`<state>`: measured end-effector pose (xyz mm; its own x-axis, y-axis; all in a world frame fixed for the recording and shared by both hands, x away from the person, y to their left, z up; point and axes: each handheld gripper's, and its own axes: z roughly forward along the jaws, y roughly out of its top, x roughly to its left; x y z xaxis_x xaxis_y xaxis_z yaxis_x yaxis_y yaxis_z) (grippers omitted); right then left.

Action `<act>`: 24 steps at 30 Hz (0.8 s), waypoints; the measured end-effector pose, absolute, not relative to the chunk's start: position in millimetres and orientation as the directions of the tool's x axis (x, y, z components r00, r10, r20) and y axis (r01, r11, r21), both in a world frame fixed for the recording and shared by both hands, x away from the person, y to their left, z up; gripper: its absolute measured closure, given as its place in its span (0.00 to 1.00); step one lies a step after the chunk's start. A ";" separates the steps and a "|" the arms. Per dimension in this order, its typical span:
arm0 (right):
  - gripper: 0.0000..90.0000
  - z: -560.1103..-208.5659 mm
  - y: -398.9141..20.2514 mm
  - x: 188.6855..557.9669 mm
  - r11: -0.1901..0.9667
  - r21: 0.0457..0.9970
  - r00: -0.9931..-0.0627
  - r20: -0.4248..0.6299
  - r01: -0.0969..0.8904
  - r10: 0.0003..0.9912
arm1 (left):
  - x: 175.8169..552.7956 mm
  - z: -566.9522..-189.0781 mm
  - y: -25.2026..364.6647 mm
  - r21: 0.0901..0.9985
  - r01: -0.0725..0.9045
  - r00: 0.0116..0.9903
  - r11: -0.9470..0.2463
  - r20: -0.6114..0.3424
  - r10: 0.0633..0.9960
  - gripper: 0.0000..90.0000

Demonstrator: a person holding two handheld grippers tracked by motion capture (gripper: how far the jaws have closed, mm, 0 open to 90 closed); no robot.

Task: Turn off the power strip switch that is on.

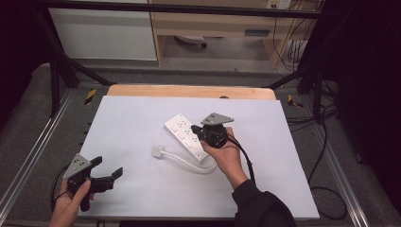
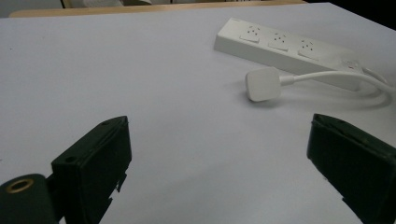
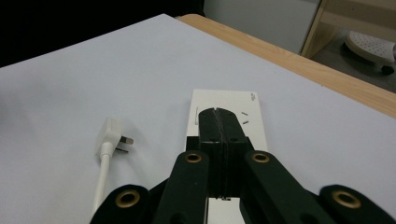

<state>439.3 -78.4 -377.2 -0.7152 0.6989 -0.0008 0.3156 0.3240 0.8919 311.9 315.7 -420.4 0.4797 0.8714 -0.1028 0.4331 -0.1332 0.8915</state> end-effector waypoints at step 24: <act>1.00 -408.9 -61.7 450.2 0.376 0.850 -0.726 0.011 0.368 0.687 | 311.4 -420.3 315.6 0.892 0.433 0.483 -0.131 -0.106 0.869 0.07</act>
<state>450.2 -61.7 -408.9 -0.7262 0.6874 0.0105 0.3680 0.3758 0.8505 311.4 315.6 -420.3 0.4829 0.8692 -0.1064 0.4330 -0.1314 0.8918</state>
